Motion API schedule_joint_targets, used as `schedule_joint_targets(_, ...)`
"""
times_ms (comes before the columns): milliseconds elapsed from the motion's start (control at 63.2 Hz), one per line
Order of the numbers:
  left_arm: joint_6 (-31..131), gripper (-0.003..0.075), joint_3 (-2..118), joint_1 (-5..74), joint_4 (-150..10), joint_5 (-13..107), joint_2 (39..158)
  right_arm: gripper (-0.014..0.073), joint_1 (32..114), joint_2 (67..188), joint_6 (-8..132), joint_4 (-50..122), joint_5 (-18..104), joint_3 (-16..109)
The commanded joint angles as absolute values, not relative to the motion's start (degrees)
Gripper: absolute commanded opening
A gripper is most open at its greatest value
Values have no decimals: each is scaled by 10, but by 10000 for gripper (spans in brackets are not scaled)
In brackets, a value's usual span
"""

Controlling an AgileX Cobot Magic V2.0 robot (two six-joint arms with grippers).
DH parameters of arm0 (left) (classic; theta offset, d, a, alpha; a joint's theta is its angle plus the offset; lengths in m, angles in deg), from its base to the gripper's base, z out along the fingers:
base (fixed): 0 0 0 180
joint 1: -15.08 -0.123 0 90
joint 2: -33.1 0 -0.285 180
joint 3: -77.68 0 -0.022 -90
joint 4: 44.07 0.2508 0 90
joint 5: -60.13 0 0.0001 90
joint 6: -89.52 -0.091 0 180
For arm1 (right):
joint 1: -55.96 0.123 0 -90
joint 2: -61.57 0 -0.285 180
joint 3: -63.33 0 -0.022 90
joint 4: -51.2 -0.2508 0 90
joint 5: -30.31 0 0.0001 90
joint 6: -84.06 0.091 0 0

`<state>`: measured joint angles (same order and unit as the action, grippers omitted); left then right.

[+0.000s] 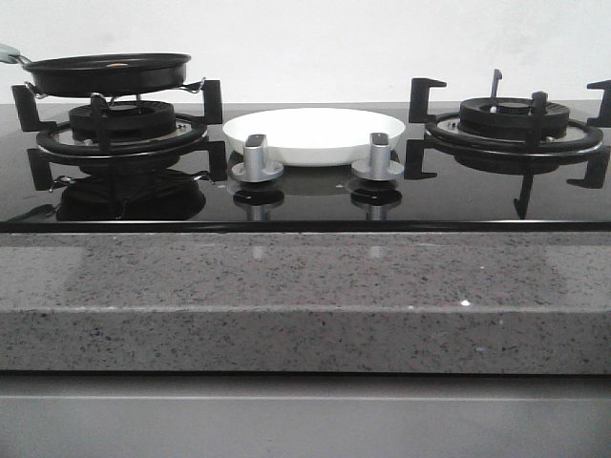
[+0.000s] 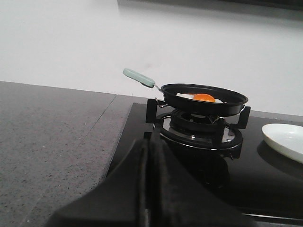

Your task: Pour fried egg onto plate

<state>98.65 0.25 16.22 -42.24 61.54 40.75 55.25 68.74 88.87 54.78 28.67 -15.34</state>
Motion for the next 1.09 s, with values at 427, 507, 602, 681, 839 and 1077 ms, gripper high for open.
schedule_joint_targets(427, 991, -20, -1, 161, -423, 659, 397, -118, 549, 678, 888, 554, 239, -151)
schedule_joint_targets(507, 991, -20, -1, 161, -423, 659, 397, -118, 549, 678, 888, 554, 239, -151)
schedule_joint_targets(602, 991, -20, -1, 161, -423, 659, 397, -118, 549, 678, 888, 554, 239, -151)
schedule_joint_targets(681, 991, -20, -1, 161, -423, 659, 397, -118, 549, 678, 888, 554, 239, -151)
schedule_joint_targets(839, 991, -20, -1, 161, -423, 663, 397, -118, 549, 678, 888, 554, 239, -151)
schedule_joint_targets(1077, 991, -20, 22, 161, -424, 687, 398, -118, 549, 678, 888, 542, 244, -137)
